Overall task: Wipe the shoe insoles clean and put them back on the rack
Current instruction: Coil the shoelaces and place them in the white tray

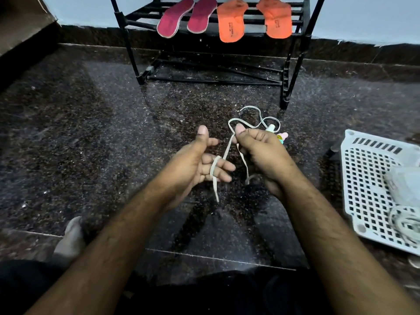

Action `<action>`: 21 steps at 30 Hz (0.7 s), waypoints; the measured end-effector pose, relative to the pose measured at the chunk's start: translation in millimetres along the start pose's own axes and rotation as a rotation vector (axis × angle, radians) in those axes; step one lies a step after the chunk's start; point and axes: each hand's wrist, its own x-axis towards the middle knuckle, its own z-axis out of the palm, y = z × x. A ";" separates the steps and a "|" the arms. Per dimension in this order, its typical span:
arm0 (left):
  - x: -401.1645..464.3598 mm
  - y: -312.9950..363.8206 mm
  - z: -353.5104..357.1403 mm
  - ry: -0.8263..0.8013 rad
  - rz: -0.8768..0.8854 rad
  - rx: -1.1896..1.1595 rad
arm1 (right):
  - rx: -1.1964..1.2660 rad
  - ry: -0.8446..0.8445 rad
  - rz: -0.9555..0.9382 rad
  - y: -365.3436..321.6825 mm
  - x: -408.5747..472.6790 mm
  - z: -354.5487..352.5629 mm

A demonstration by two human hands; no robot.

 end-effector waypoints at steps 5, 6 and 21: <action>7.2 -3.6 -2.4 0.168 0.106 -0.240 | -0.139 -0.382 -0.094 -2.8 -11.8 13.9; 6.3 0.1 -5.6 0.200 0.155 -0.322 | -0.199 -0.521 -0.091 -1.2 -13.5 16.1; 0.6 0.4 1.4 0.161 0.081 -0.091 | -0.052 -0.491 -0.011 -1.2 -12.2 13.5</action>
